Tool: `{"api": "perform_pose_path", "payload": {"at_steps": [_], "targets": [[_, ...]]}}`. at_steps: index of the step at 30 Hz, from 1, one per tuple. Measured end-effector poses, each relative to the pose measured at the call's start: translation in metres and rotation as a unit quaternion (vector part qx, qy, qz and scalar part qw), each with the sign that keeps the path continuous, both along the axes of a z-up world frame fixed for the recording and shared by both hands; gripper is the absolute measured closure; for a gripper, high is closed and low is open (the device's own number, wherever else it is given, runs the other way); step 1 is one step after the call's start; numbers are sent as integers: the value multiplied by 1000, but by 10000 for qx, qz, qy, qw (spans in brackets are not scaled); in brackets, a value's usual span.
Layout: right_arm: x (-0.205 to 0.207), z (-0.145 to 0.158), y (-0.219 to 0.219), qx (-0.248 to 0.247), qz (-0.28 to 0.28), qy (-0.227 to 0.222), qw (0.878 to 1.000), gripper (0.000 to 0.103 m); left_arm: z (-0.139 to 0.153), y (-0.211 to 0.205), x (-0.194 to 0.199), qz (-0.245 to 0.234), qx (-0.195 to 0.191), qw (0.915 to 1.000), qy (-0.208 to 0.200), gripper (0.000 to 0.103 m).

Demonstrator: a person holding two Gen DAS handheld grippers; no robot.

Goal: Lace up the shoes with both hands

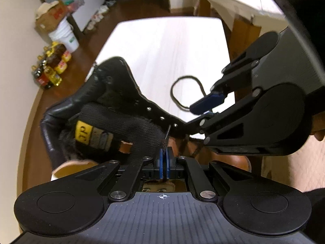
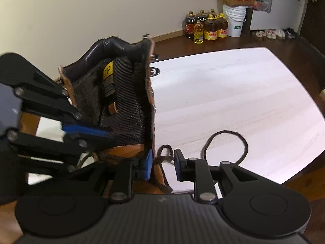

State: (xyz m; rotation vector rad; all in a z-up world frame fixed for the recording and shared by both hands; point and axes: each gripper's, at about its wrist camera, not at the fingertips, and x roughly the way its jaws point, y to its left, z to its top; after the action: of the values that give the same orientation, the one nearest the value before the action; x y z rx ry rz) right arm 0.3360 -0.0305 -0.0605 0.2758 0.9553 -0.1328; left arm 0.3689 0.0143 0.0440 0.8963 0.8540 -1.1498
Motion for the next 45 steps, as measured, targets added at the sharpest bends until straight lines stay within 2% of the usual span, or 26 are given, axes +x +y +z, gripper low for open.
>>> {"api": "perform_pose_path", "payload": {"at_steps": [8, 18, 21, 24, 26, 28, 29, 31, 33, 34, 38, 39, 41, 43, 45], "targets": [[-7, -2, -14, 242, 22, -108, 9996, 75, -10, -8, 5, -143, 123, 9996, 201, 100], [-16, -2, -19, 562, 108, -134, 9983, 75, -15, -17, 6, -187, 113, 9996, 190, 99], [-18, 1, -23, 680, 317, -122, 9971, 81, -15, -22, 4, -307, 120, 9994, 141, 99], [-25, 7, -30, 438, 674, -220, 9965, 81, -18, -26, 2, -382, 157, 9991, 77, 99], [-26, 8, -35, 133, 1204, -297, 9922, 82, -19, -27, 2, -414, 164, 9990, 53, 99], [-24, 9, -30, -363, 2068, -405, 9769, 81, -19, -26, 2, -448, 151, 9989, 37, 99], [-23, 8, -25, -634, 2535, -420, 9643, 81, -19, -25, 2, -453, 133, 9989, 32, 99], [-20, 6, -14, -1184, 3375, -393, 9330, 81, -20, -24, 1, -481, 122, 9988, 6, 99], [-18, 5, -7, -1555, 3975, -376, 9035, 82, -21, -23, 0, -510, 110, 9986, -27, 99], [-15, 5, -5, -1672, 4181, -386, 8921, 82, -21, -23, 0, -517, 106, 9986, -36, 99], [-5, 10, -3, -1824, 4590, -470, 8682, 83, -22, -23, -1, -467, 66, 9989, -30, 99], [-2, 11, -1, -1869, 4746, -457, 8589, 84, -22, -24, -1, -443, 52, 9990, -20, 99], [-1, 10, 2, -1962, 4934, -432, 8463, 90, -23, -24, 0, -375, 20, 9993, 2, 99], [-2, 7, 8, -2090, 5200, -380, 8273, 91, -23, -24, 0, -330, -2, 9995, 4, 99], [-3, 6, 11, -2172, 5311, -360, 8182, 92, -23, -24, 0, -304, -27, 9995, -3, 99]]}}
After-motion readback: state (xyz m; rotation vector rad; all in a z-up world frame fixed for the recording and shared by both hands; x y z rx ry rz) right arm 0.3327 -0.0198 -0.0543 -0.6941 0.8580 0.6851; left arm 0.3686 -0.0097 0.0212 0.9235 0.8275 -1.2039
